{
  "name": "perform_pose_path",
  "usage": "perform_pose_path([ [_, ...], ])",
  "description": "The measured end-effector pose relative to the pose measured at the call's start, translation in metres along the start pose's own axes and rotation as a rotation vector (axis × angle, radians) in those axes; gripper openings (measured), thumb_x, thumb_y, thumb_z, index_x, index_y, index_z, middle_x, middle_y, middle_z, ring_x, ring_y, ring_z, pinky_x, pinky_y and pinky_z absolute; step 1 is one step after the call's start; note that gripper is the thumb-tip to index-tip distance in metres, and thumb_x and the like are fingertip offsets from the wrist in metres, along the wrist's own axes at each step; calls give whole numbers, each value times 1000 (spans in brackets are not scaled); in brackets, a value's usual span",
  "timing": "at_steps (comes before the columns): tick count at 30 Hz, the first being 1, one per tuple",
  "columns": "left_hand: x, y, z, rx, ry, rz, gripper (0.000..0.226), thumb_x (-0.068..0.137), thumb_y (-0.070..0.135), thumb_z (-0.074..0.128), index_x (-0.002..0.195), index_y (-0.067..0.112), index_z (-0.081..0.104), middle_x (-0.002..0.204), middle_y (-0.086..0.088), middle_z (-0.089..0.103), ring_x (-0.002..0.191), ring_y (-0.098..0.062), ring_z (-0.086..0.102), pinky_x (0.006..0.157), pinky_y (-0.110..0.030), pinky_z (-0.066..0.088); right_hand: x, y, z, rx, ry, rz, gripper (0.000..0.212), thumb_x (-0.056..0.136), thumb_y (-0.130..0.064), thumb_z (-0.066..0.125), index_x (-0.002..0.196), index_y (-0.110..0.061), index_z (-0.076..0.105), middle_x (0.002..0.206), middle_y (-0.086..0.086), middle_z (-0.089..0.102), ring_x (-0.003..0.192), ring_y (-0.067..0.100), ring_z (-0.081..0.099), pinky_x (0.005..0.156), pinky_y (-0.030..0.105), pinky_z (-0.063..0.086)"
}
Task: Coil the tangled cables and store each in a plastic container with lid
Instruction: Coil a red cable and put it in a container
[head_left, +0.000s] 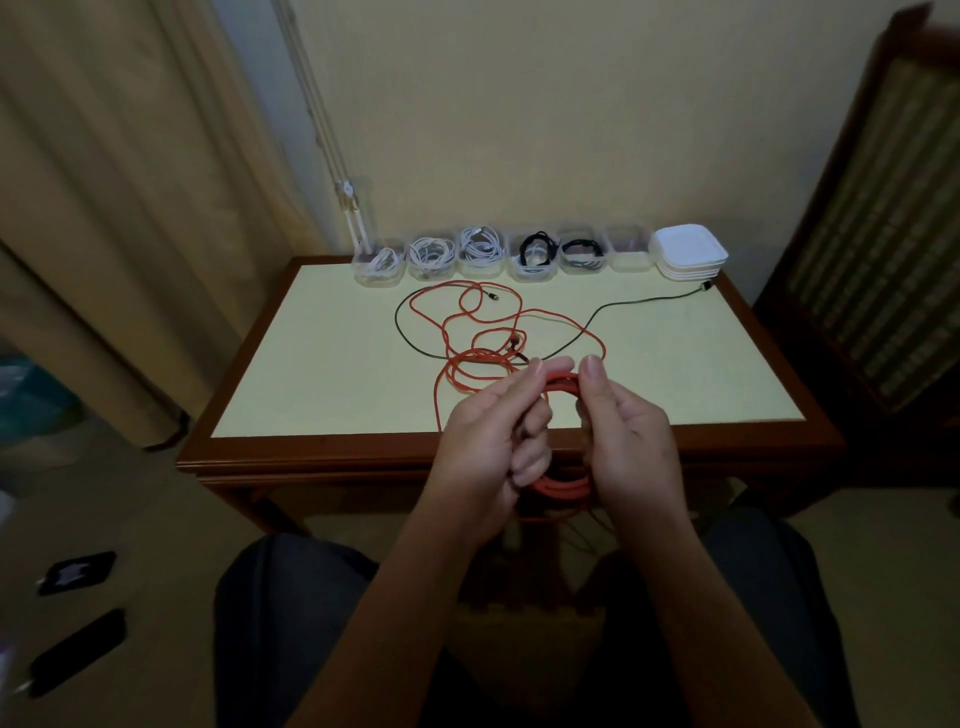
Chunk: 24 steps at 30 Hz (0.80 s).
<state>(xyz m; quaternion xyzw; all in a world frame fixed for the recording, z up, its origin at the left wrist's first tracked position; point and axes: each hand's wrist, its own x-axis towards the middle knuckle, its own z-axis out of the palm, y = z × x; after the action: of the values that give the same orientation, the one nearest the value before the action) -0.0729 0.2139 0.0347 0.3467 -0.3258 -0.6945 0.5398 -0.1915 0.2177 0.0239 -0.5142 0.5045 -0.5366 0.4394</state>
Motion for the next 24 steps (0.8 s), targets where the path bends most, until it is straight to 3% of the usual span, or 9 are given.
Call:
perform_pose_path([
  [3,-3,-4,2,369,71,166,31,106,29,43,108,14,70,63,-8,62,44,-15,53,48,-23,41,0,1,-2,-18,31,11,44,105,-47,42,101,-24,79,76,-13,74,78,-3,66,67,13,47],
  [8,-4,-12,-4,722,140,304,42,105,39,38,97,12,68,67,-11,70,49,-24,63,52,-29,47,-3,3,-3,-65,52,0,50,106,-47,43,82,-16,73,55,-10,56,59,2,50,54,15,39],
  [10,-4,-12,-1,661,125,266,41,107,36,37,95,11,66,65,-11,69,48,-22,62,51,-29,47,-2,5,-2,-58,62,-7,48,106,-45,45,78,-15,71,52,-11,50,56,2,45,53,17,37],
  [13,-3,-7,5,317,73,89,42,107,31,38,104,-1,64,59,-7,60,43,-14,54,47,-24,45,0,7,-1,-52,87,-1,47,104,-48,47,70,-22,67,50,-12,49,53,3,43,53,22,35],
  [15,-3,-3,6,28,11,-44,43,105,32,42,120,-3,62,56,1,45,39,-7,38,39,-19,32,1,6,-1,-47,98,-13,41,105,-46,47,84,-26,76,54,-21,56,57,-2,50,56,15,38],
  [17,-3,0,5,-138,-73,-113,45,99,34,47,126,4,65,56,5,31,37,-2,24,37,-17,19,2,4,-1,-49,85,-45,38,107,-42,45,100,-27,79,69,-25,67,72,-5,62,66,11,43],
  [20,-2,-1,3,-106,-89,-88,42,92,35,53,122,10,69,55,7,23,39,-2,16,38,-19,12,1,4,0,-67,79,-72,36,107,-41,44,105,-28,78,96,-13,77,97,4,70,86,27,55],
  [22,-2,-3,3,-82,-70,-67,38,91,33,55,118,11,71,55,7,22,39,-2,15,39,-20,10,1,4,0,-94,77,-77,36,106,-43,44,106,-29,78,97,-11,77,95,15,71,86,40,57],
  [24,-2,-2,3,-88,-44,-61,33,92,32,55,110,13,74,54,7,23,39,-2,16,38,-20,10,1,2,-1,-100,35,-82,37,106,-42,44,104,-28,78,91,-15,77,89,12,71,80,36,58],
])
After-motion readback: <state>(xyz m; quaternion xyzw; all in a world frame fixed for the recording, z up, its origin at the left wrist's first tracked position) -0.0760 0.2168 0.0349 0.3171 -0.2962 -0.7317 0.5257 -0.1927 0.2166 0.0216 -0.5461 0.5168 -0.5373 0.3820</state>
